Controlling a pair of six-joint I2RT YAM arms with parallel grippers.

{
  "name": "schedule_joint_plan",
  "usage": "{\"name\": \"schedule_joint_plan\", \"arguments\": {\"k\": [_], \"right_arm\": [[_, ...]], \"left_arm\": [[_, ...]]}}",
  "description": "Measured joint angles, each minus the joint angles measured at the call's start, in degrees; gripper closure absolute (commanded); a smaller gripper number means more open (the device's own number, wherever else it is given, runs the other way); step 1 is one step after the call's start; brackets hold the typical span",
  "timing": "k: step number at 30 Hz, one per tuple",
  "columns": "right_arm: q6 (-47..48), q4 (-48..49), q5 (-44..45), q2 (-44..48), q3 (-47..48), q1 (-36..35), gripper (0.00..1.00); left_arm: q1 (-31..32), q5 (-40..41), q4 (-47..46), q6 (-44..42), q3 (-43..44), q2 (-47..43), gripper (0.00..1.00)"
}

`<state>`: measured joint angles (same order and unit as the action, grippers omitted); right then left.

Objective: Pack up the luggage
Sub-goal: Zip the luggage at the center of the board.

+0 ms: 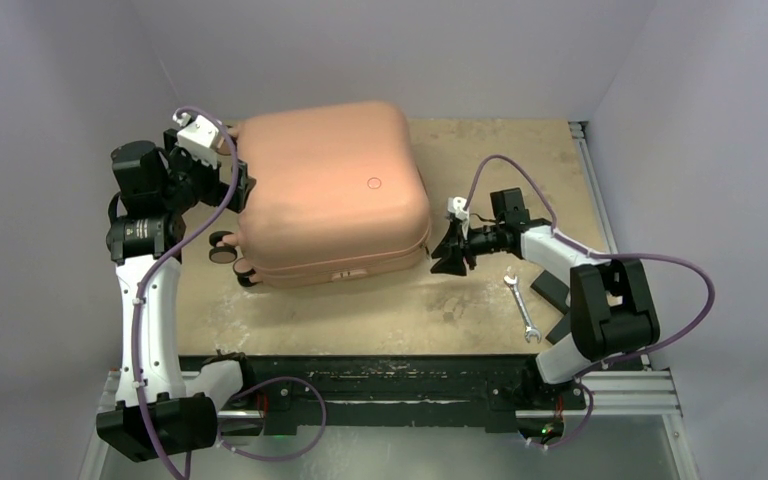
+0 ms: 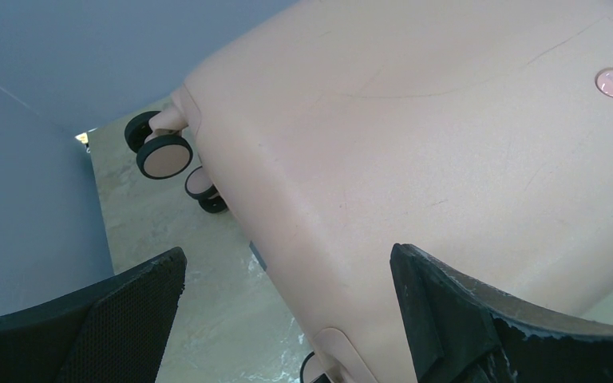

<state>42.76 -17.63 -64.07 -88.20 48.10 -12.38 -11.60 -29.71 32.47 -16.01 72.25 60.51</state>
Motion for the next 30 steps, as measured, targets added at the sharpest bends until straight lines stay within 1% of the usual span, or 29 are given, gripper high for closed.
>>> {"name": "schedule_joint_plan", "arguments": {"k": [5,8,13,16,19,21,24,26,27,30], "right_arm": [[-6.01,5.33,-0.22,-1.66,0.35,0.02,0.53],[-7.80,6.34,-1.64,-3.19,1.36,0.02,0.53],[-5.70,3.19,-5.49,-6.08,4.83,0.00,0.54],[-3.63,0.04,-7.06,-7.69,6.58,0.04,0.56],[-3.93,-0.46,-7.58,-8.31,6.84,0.00,0.60],[-6.86,1.68,-7.13,-8.15,6.47,-0.09,0.66],[-11.47,6.40,-6.10,-7.56,4.70,-0.09,0.79],[-13.90,8.70,-5.90,-7.52,4.33,-0.09,0.95],[-14.27,9.20,-5.90,-7.52,4.33,-0.09,1.00],[-14.34,8.63,-6.45,-7.56,4.52,-0.09,1.00]], "left_arm": [[0.00,-0.57,-0.02,0.46,-0.07,-0.07,0.01],[0.00,-0.68,-0.04,0.50,-0.37,-0.13,0.01],[0.00,-0.96,-0.02,0.55,-0.96,-0.22,0.01],[0.00,-1.18,-0.07,0.59,-1.03,-0.28,0.01],[0.00,-1.36,-0.15,0.61,-1.18,-0.31,0.01],[0.00,-1.44,-0.17,0.63,-1.40,-0.33,0.01],[0.00,-1.49,-0.17,0.63,-1.64,-0.35,0.01],[0.00,-1.53,-0.15,0.63,-1.73,-0.37,0.01],[0.00,-1.55,-0.15,0.63,-1.75,-0.39,0.01],[0.00,-1.55,-0.15,0.61,-1.75,-0.46,0.01]]}}
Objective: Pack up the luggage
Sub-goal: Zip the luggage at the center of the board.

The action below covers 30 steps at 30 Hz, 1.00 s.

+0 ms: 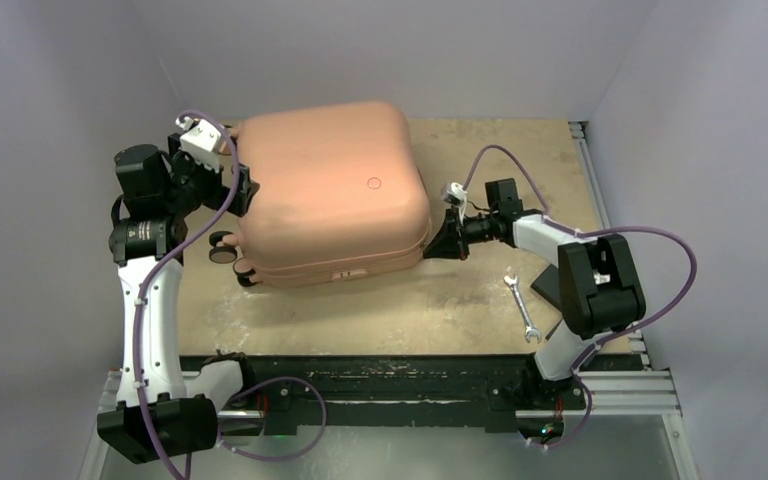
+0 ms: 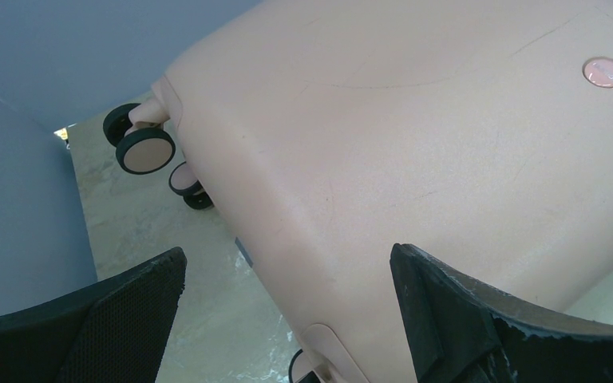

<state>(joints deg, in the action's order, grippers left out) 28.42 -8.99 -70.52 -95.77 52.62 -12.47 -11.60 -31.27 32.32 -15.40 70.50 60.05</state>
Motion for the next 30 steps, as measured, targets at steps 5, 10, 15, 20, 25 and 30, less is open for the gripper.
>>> {"name": "schedule_joint_plan", "arguments": {"k": [5,10,15,20,25,30], "right_arm": [[3.37,-4.13,-0.48,-0.94,1.60,0.13,1.00],[2.32,-3.67,3.58,1.90,0.74,0.17,1.00],[-2.12,0.44,12.44,10.19,-3.61,0.22,1.00],[-4.35,1.16,16.06,11.54,-3.78,0.11,1.00],[-4.52,1.31,18.93,12.90,-3.78,0.11,1.00],[-3.61,1.29,21.35,14.32,-3.78,0.13,1.00]], "left_arm": [[0.00,0.02,0.87,-0.92,0.00,-0.28,0.01],[0.00,-0.39,7.85,-8.02,0.00,-1.09,0.01],[0.00,-1.99,20.15,-20.00,0.00,-2.73,0.01],[0.02,-2.93,30.64,-29.92,0.00,-4.07,0.01],[0.04,-3.06,37.22,-36.70,0.00,-4.35,0.01],[0.04,-1.25,37.11,-38.86,-0.52,-4.24,0.01]]}}
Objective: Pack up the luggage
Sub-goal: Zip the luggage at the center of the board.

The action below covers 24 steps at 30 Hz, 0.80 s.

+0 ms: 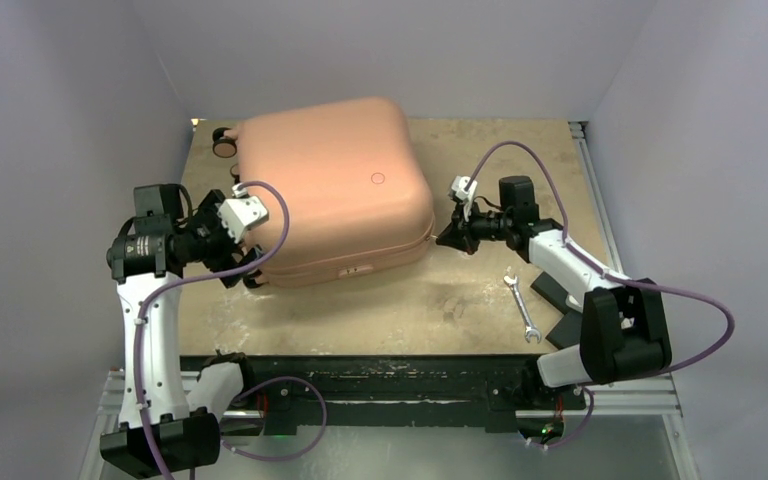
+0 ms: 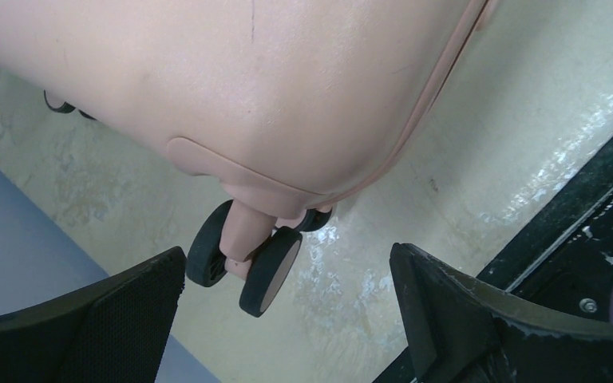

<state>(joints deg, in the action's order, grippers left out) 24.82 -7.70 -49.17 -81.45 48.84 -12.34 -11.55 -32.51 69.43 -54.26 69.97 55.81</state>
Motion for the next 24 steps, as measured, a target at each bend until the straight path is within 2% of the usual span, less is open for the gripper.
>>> {"name": "schedule_joint_plan", "arguments": {"k": [5,10,14,16,20,21,24], "right_arm": [[1.25,-0.24,-0.13,0.22,0.00,-0.02,1.00],[2.75,-0.44,-0.35,0.20,0.00,-0.02,1.00],[3.30,-0.44,-0.28,0.22,0.00,-0.02,1.00],[3.26,-0.42,-0.17,0.22,0.00,-0.02,1.00],[2.75,-0.35,0.20,0.20,0.00,-0.02,1.00],[2.51,-0.17,0.46,0.20,0.00,-0.02,1.00],[1.64,0.55,1.73,0.22,0.00,-0.02,1.00]], "left_arm": [[0.00,3.02,-5.20,-0.13,-4.02,0.68,0.02],[0.00,5.05,-8.44,-1.03,-5.84,4.00,0.12],[0.00,6.21,-10.54,-1.90,-6.43,5.88,0.37],[0.00,6.43,-11.19,-2.29,-6.78,6.25,0.54],[0.13,5.75,-11.08,-5.33,-6.82,6.29,0.94],[0.39,5.75,-10.80,-6.56,-6.88,6.10,1.00],[0.79,5.51,-10.43,-8.79,-7.02,5.88,1.00]]}}
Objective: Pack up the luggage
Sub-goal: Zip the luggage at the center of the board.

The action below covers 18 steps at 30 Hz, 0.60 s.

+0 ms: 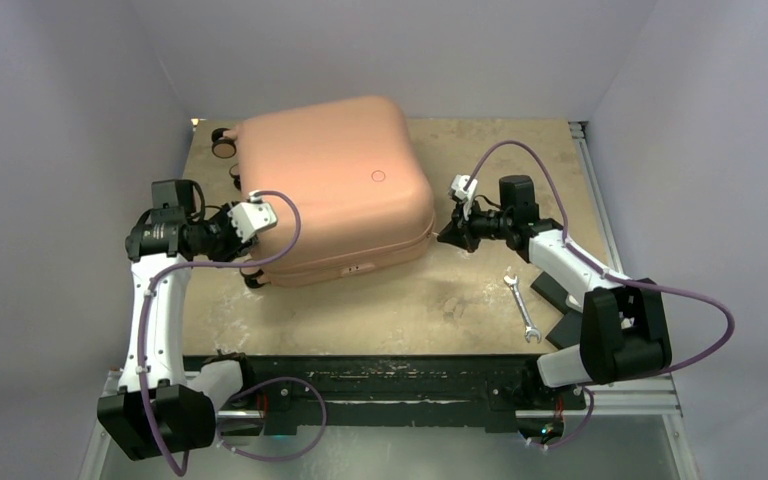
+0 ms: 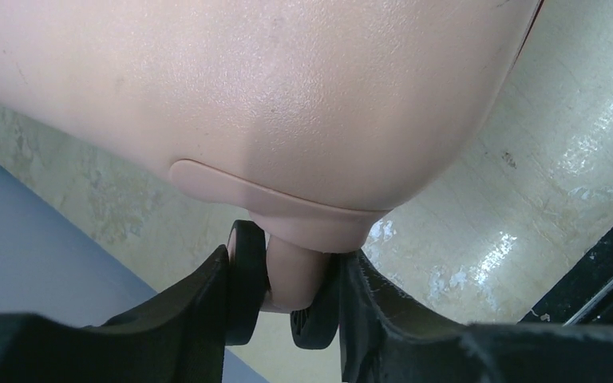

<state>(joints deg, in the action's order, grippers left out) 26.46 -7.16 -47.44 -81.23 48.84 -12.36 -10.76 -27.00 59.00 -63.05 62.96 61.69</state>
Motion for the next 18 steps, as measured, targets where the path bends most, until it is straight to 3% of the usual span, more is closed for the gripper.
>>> {"name": "schedule_joint_plan", "arguments": {"k": [18], "right_arm": [[-6.12,7.74,20.72,4.94,-2.58,-1.60,1.00]], "left_arm": [[0.04,-4.96,-1.75,-7.30,-3.87,-4.00,1.00]]}}
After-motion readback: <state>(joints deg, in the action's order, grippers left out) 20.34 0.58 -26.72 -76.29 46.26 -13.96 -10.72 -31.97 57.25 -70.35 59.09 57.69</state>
